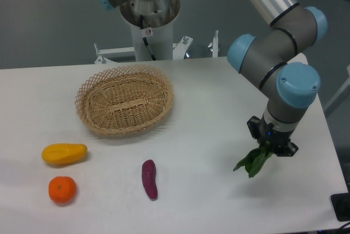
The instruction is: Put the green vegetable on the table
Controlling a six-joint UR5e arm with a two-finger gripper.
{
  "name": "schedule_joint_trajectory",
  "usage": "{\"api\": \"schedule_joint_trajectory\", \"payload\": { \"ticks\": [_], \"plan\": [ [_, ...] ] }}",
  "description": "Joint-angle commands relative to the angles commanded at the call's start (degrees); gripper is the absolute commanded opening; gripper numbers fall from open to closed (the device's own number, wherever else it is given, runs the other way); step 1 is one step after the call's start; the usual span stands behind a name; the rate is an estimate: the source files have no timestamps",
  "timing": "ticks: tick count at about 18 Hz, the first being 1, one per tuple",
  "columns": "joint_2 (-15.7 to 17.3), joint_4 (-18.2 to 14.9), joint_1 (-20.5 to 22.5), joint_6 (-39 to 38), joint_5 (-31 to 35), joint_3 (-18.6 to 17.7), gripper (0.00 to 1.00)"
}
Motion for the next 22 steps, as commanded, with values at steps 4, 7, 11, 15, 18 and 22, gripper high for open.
{"api": "schedule_joint_trajectory", "payload": {
  "ticks": [4,7,11,15,18,22],
  "plan": [
    [0.0,0.3,-0.2,-0.2,0.1,-0.1,0.19],
    [0.0,0.2,-0.4,-0.4,0.1,-0.1,0.19],
    [-0.4,0.4,-1.3,-3.2,0.2,0.0,0.19],
    [-1.1,0.4,-3.0,-6.6,0.3,0.1,0.20],
    [-1.2,0.4,-5.1,-8.5,0.3,-0.6,0.19],
    [-1.8,0.5,-8.4,-12.5,3.0,-1.1,0.19]
  ]
}}
